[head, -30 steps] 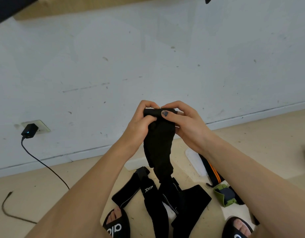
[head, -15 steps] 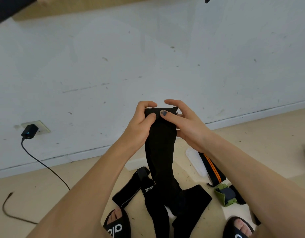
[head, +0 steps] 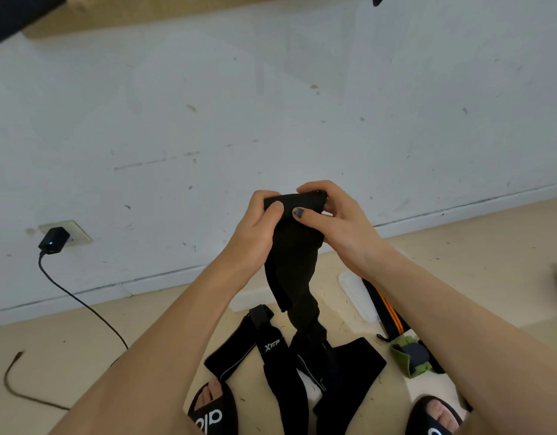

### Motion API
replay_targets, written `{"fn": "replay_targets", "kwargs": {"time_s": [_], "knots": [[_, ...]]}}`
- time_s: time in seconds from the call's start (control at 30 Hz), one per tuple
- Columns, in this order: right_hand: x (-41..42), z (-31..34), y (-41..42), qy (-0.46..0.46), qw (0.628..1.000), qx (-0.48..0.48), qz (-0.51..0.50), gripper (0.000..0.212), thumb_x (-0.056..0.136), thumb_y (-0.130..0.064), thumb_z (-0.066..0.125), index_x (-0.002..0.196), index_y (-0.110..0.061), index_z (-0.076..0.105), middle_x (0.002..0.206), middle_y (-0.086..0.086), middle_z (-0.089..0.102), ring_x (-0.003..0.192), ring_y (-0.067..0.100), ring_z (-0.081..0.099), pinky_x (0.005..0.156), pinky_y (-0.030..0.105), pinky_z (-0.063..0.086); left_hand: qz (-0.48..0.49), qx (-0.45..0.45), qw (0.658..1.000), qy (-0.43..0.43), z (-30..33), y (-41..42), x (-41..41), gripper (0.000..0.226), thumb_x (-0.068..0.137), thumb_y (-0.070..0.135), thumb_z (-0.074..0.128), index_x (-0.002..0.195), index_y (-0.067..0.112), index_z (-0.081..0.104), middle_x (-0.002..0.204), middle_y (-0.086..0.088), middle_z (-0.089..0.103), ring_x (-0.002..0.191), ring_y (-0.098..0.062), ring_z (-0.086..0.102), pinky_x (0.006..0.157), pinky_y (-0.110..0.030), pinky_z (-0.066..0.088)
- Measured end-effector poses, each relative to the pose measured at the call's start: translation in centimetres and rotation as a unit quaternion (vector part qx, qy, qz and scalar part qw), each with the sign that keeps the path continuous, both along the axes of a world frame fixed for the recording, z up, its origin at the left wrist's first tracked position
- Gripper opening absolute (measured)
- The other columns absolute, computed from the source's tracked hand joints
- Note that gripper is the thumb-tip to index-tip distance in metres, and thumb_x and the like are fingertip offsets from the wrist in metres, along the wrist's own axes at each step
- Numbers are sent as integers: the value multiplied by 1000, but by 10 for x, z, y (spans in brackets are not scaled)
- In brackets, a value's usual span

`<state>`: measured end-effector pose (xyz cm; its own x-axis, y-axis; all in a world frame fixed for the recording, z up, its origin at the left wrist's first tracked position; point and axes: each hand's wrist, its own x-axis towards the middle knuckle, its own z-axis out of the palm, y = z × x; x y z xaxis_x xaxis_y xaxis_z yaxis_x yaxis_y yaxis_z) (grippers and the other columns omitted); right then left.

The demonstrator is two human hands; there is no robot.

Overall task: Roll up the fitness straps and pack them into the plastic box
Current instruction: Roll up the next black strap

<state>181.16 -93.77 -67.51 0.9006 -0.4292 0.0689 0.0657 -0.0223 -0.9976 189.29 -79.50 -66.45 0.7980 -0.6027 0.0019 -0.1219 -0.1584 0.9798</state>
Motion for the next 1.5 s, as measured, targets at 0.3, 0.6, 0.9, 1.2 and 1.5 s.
{"fn": "replay_targets", "kwargs": {"time_s": [0.3, 0.6, 0.9, 1.2, 1.5], "knots": [[4, 2, 2, 57, 998, -7, 14, 25, 105, -39, 56, 126, -29, 65, 118, -2, 69, 110, 17, 70, 98, 46, 59, 5, 1, 990, -142, -1, 4, 5, 20, 102, 11, 49, 116, 24, 54, 110, 2, 63, 105, -16, 63, 93, -36, 54], [4, 0, 7, -24, 998, -36, -35, 20, 102, -13, 61, 119, -18, 70, 109, -1, 74, 103, 14, 71, 96, 37, 59, 15, 3, 1000, 12, 2, -3, -1, 34, 103, 47, 34, 121, 26, 53, 117, -2, 62, 105, -9, 64, 90, -34, 55], [2, 1, 3, 20, 999, -30, 17, 28, 101, -26, 64, 128, -34, 64, 115, -4, 68, 110, 12, 67, 99, 35, 57, 20, -11, 998, 65, 4, 0, 7, 23, 107, 17, 38, 120, 22, 57, 121, -12, 63, 109, -24, 66, 92, -41, 56], [2, 0, 7, 0, 999, -29, 17, 19, 101, -16, 65, 119, -17, 69, 111, 5, 73, 106, 19, 70, 94, 37, 60, 15, -1, 999, 42, 3, 3, 5, 24, 107, 23, 37, 126, 28, 52, 115, -3, 61, 98, -15, 65, 80, -31, 55], [4, 7, 4, 57, 997, 43, 31, 44, 103, -44, 57, 146, -37, 49, 124, -8, 64, 115, 11, 65, 104, 35, 52, 26, -27, 999, 21, 6, 5, 8, 18, 96, 16, 46, 111, 25, 51, 112, -7, 60, 101, -22, 62, 85, -41, 54]]}}
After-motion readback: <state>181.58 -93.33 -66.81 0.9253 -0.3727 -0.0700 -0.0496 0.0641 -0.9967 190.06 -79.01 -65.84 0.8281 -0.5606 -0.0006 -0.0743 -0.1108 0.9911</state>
